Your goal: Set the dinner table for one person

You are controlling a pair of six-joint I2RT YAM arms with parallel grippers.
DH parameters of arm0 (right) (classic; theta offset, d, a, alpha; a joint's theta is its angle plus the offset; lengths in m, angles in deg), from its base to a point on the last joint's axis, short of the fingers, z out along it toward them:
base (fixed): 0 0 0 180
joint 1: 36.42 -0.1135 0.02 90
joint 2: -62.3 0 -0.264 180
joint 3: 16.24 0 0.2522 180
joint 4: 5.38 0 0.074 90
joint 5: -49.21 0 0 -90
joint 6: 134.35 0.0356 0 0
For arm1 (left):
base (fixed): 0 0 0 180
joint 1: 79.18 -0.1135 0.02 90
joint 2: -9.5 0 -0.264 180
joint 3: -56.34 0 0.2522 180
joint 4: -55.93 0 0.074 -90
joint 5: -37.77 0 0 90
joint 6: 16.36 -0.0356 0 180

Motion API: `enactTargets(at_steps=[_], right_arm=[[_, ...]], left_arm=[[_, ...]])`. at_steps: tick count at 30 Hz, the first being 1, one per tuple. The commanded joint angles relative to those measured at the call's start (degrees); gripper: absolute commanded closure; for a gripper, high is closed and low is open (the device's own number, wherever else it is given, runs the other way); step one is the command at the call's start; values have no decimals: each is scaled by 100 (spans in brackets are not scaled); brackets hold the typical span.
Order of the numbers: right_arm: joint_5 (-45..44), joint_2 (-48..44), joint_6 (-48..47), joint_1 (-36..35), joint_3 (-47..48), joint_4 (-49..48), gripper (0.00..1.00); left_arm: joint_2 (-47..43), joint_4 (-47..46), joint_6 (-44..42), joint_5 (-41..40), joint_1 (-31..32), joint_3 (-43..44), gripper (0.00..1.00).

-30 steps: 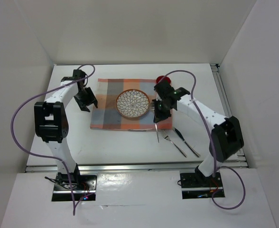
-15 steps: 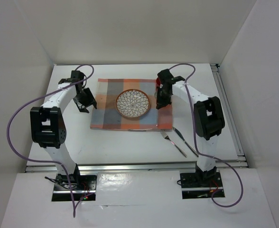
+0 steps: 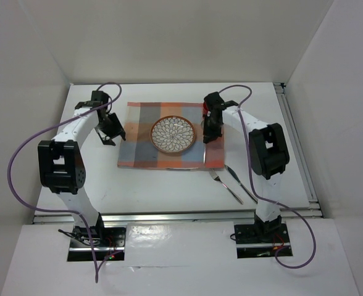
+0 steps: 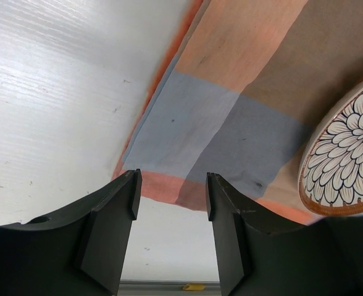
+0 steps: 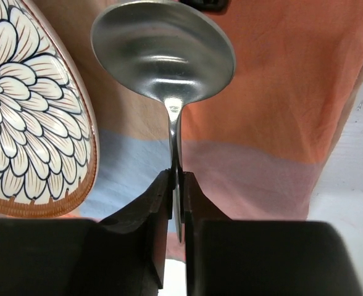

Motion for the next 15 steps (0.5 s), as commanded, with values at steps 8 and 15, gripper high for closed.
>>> enactTargets(at_steps=[8,15], right_arm=[[45,-305,-80,38,-153,-364,61],[-166,-1270,86,-14,-679,-258,61]], left_arm=[[-483,76,-116,-101,-6,-94,38],[-544,190,-116,-101,-6,29,38]])
